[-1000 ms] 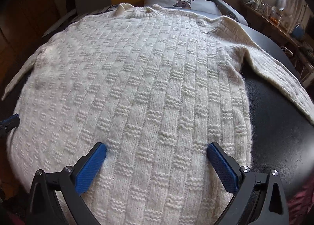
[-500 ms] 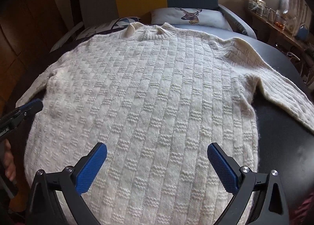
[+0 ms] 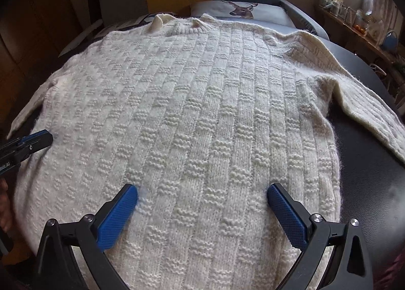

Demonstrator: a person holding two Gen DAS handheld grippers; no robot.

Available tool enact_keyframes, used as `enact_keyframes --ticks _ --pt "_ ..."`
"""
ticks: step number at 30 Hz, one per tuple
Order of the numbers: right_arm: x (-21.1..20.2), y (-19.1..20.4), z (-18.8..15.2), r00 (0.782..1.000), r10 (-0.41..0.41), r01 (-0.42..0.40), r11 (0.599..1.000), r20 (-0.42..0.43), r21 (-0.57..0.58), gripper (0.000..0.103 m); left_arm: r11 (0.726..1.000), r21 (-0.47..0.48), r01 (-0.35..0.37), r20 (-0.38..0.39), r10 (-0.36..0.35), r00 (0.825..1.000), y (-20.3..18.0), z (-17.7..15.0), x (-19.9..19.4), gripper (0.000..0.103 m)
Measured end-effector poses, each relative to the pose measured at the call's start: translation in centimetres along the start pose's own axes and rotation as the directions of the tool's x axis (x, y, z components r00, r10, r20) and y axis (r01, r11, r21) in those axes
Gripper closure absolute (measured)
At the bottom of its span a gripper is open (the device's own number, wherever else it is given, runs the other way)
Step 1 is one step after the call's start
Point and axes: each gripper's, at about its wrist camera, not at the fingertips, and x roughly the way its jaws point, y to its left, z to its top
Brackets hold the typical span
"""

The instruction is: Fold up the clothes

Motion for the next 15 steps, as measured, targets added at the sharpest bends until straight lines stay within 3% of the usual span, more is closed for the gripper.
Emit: enact_keyframes --ticks 4,7,9,12,15 --pt "-2.7 -3.7 -1.4 0.993 0.096 -0.105 0.984 0.070 0.145 0.000 0.998 0.062 -0.016 0.030 0.014 0.999 -1.7 1.0 -0.3 0.076" --pt "-4.9 -8.7 -2.4 0.981 0.127 -0.167 0.934 0.145 0.316 0.000 0.995 0.102 0.005 0.019 -0.007 1.000 -3.1 1.5 0.2 0.076" --pt "-6.2 -12.6 -3.5 0.979 0.101 -0.171 0.884 0.180 0.435 0.000 0.991 0.136 0.009 0.008 -0.010 1.000 -4.2 1.7 1.0 0.076" --pt "-7.7 -17.2 -5.6 0.982 0.001 -0.108 0.821 0.188 0.561 0.000 0.980 0.198 0.036 -0.015 -0.034 0.999 -6.2 2.6 2.2 0.076" --pt "-9.3 -20.2 -6.4 0.973 -0.096 -0.051 0.795 0.209 0.605 0.002 0.957 0.286 0.058 -0.007 -0.059 0.998 -9.4 4.3 2.9 0.076"
